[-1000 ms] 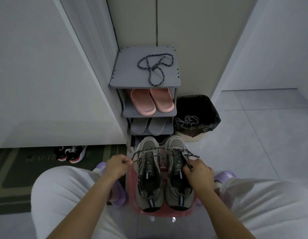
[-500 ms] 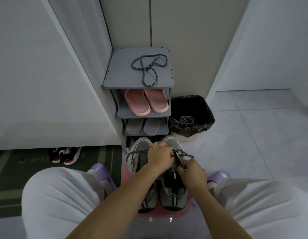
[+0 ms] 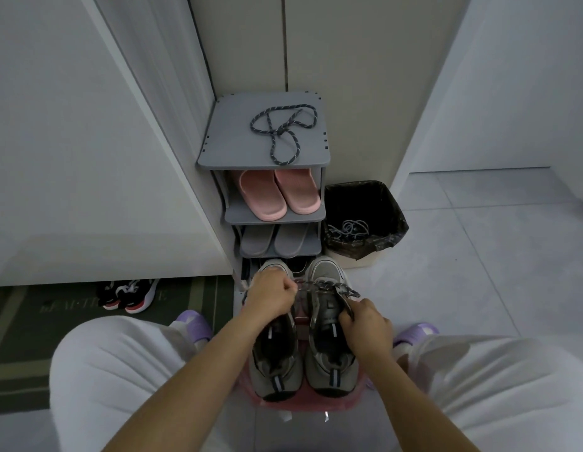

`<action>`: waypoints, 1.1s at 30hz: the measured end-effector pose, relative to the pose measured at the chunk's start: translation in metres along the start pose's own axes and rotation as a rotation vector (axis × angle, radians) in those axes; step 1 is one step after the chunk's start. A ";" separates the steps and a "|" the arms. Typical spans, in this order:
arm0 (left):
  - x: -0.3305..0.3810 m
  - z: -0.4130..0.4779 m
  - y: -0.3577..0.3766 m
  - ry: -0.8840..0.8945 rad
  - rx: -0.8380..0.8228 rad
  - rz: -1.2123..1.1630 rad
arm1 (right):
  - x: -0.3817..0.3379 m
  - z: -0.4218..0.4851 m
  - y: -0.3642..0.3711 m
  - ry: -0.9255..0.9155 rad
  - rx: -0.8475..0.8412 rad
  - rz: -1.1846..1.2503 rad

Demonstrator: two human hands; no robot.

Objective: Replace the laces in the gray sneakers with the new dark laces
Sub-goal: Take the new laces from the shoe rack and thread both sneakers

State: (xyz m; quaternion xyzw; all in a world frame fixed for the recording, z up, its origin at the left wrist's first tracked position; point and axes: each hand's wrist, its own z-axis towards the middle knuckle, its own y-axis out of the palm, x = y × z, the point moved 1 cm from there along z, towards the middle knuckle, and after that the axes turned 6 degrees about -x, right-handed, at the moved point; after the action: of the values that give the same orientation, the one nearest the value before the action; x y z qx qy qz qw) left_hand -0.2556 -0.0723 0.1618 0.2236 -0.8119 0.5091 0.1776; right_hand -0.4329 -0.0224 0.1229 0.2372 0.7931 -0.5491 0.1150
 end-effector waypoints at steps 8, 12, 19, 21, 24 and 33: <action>-0.069 -0.034 -0.025 -0.206 -0.019 -0.083 | 0.001 0.002 0.001 0.011 -0.019 -0.010; -0.069 -0.033 -0.016 -0.232 -0.114 0.013 | 0.000 0.002 0.001 -0.002 -0.029 -0.003; 0.007 -0.012 0.008 0.103 0.045 0.158 | -0.002 0.002 -0.003 -0.019 -0.064 -0.016; 0.020 -0.008 0.019 0.126 0.007 0.244 | -0.002 0.001 -0.004 -0.018 -0.067 -0.025; 0.024 -0.002 0.026 0.115 0.011 0.316 | -0.002 0.001 -0.004 -0.013 -0.068 -0.055; -0.001 -0.021 0.011 0.125 -0.037 0.179 | -0.001 0.003 -0.002 0.037 -0.084 -0.004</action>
State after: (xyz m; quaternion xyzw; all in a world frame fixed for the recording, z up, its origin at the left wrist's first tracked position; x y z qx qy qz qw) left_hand -0.2595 -0.0493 0.1618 0.1147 -0.8251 0.5210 0.1858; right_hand -0.4333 -0.0263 0.1237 0.2410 0.8180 -0.5108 0.1091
